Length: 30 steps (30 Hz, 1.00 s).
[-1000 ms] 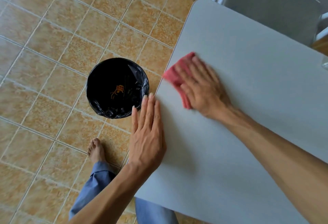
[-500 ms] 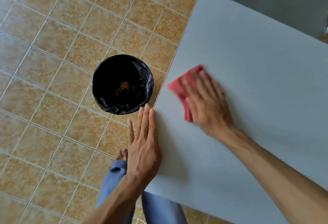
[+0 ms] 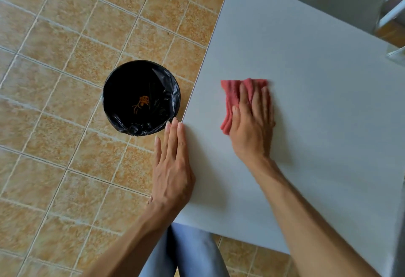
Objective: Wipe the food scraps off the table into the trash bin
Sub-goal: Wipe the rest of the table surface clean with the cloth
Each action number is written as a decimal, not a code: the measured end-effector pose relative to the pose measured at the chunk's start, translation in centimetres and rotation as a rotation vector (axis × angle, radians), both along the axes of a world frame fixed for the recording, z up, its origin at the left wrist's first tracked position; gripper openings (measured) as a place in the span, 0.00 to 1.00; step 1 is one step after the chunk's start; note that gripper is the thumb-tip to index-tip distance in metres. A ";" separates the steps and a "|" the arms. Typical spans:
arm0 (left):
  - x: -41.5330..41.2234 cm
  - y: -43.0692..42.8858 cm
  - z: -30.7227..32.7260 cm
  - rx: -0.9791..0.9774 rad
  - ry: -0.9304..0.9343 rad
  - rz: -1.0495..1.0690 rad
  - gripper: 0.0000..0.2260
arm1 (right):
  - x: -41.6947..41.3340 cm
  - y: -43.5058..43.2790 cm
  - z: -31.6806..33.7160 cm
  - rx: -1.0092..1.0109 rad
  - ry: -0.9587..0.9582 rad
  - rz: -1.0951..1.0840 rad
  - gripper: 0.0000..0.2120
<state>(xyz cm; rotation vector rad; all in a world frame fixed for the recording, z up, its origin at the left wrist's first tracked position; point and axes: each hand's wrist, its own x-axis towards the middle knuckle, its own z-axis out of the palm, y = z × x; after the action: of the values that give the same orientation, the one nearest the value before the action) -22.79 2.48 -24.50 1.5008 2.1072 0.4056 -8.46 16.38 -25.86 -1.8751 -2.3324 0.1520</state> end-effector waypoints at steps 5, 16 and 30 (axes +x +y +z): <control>0.2 0.1 -0.1 0.017 0.005 0.023 0.32 | -5.6 -5.2 0.1 -0.070 0.161 0.103 0.26; 0.4 -0.4 3.4 -0.064 0.091 -0.095 0.31 | 4.3 -14.3 8.5 -0.231 0.475 -0.120 0.27; 24.9 -4.2 3.8 0.012 -0.064 -0.652 0.31 | 28.6 -22.0 7.9 0.073 0.324 -0.824 0.23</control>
<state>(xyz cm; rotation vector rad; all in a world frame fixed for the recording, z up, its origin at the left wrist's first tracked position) 2.07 -1.74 -20.70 2.0298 1.4491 0.2139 20.16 -5.64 -17.96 -2.3736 -1.2178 0.2396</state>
